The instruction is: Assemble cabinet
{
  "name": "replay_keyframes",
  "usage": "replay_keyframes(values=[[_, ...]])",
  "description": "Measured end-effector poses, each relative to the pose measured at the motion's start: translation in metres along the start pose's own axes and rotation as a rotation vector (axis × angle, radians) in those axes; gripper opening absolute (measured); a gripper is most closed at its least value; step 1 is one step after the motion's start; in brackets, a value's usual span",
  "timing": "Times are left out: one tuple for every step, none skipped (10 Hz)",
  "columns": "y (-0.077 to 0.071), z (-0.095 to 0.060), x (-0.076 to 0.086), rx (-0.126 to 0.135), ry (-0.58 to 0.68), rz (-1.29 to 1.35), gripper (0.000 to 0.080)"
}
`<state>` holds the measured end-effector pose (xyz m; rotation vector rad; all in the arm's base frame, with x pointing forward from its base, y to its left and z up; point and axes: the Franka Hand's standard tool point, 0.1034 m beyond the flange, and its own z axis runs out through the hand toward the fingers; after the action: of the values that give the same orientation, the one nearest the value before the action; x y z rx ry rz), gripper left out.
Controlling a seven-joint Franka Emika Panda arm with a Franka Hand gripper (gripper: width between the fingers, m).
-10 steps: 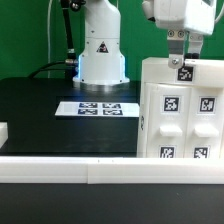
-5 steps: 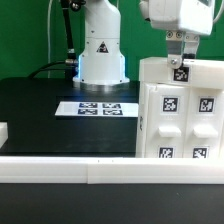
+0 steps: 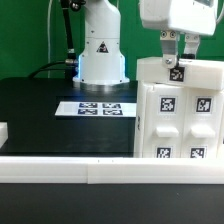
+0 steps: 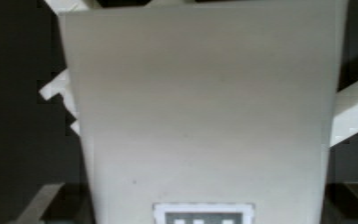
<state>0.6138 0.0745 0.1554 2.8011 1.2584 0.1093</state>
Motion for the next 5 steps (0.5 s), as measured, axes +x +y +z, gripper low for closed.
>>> replay_keyframes(values=[[-0.0001,0.0,0.0001,0.0,0.0,0.069,0.0557],[-0.0002,0.0,0.0002,0.0,0.0,0.161,0.0558],[-0.0003,0.0,0.0002,0.0,0.0,0.243,0.0558],[-0.0009,0.0003,0.0002,0.011,0.007,0.377,0.0558],[-0.0013,-0.0001,0.0019,0.008,0.011,0.502,0.0558]])
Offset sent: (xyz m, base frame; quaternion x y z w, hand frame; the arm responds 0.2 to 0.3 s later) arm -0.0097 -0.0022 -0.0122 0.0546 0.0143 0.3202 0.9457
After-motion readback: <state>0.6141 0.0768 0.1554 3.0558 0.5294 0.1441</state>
